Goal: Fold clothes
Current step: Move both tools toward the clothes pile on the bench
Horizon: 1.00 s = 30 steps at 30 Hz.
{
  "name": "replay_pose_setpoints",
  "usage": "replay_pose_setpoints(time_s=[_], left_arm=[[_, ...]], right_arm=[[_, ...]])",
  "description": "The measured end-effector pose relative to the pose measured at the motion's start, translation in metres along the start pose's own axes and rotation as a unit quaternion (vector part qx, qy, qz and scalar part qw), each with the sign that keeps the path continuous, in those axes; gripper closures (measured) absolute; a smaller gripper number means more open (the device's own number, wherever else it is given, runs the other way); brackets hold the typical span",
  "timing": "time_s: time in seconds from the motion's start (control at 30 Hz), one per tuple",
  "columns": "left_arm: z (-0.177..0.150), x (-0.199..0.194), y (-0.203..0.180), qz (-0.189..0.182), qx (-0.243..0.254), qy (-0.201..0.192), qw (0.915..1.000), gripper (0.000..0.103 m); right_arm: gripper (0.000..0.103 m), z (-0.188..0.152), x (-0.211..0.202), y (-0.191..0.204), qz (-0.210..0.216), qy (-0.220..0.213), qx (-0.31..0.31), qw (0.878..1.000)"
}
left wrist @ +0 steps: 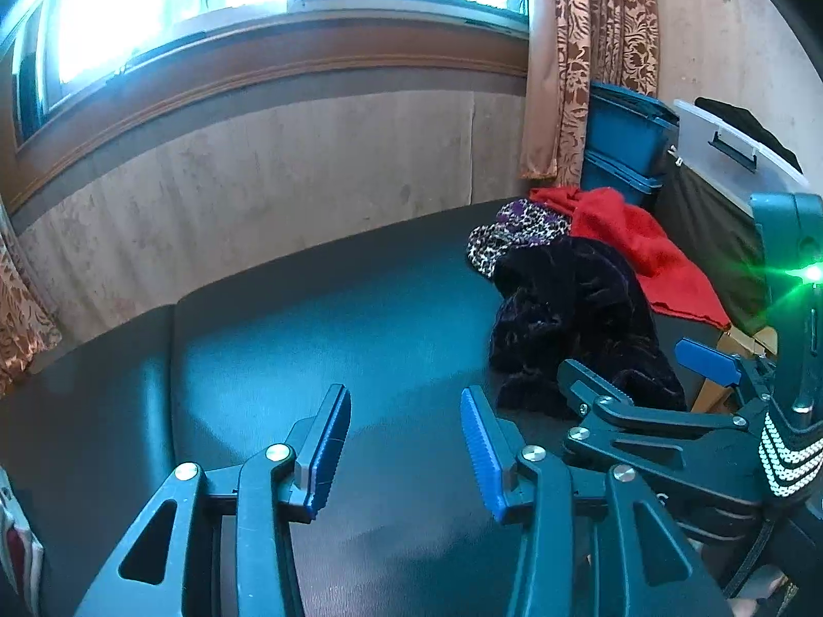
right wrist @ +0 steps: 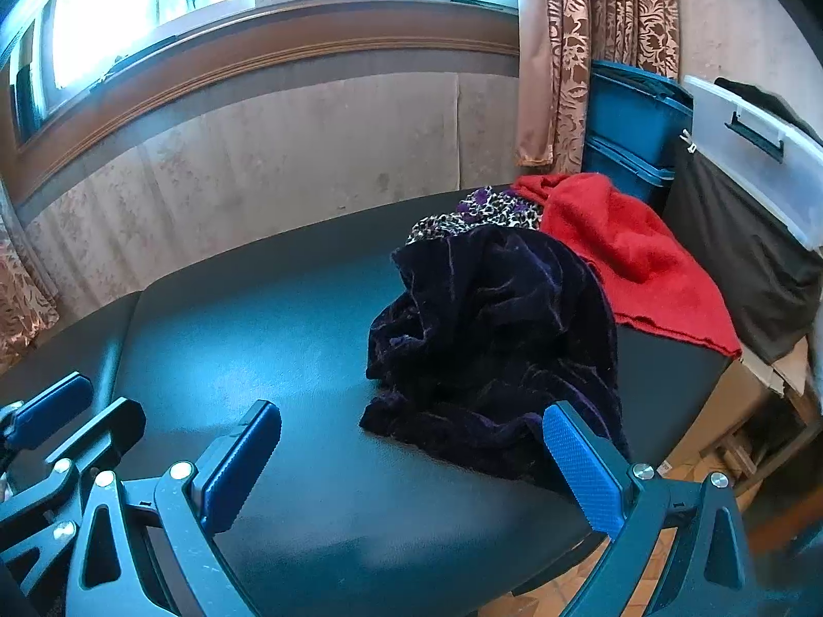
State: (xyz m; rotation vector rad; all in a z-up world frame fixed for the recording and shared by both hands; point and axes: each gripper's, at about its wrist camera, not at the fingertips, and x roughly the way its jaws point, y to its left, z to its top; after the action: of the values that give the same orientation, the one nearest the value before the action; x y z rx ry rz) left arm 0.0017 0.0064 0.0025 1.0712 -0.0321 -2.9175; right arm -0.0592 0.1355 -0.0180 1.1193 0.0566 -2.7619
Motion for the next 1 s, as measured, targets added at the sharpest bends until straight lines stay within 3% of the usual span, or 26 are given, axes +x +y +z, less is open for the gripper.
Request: replay_pose_setpoints(time_s=[0.1, 0.53, 0.73, 0.83, 0.93, 1.0], left_arm=[[-0.006, 0.006, 0.007, -0.011, -0.014, 0.012, 0.9998, 0.056], [-0.059, 0.06, 0.041, 0.053, -0.049, 0.099, 0.9924, 0.054], [-0.096, 0.086, 0.068, 0.035, -0.088, 0.147, 0.9846, 0.054], [-0.111, 0.096, 0.08, 0.024, -0.107, 0.168, 0.9795, 0.054], [-0.118, 0.093, 0.082, 0.013, -0.099, 0.15, 0.9836, 0.048], [-0.121, 0.092, 0.081, 0.008, -0.093, 0.139, 0.986, 0.032]], right_arm=[[0.0, -0.006, 0.004, -0.003, 0.018, 0.014, 0.007, 1.0], [0.0, -0.032, 0.022, -0.014, 0.093, 0.074, 0.036, 0.992], [0.0, -0.036, 0.013, -0.042, 0.112, 0.027, 0.058, 0.992], [0.0, -0.02, 0.021, -0.057, 0.105, 0.039, 0.05, 0.992], [0.0, -0.012, 0.019, -0.074, 0.099, 0.028, 0.068, 0.992], [0.0, -0.009, 0.016, -0.086, 0.096, 0.009, 0.084, 0.992]])
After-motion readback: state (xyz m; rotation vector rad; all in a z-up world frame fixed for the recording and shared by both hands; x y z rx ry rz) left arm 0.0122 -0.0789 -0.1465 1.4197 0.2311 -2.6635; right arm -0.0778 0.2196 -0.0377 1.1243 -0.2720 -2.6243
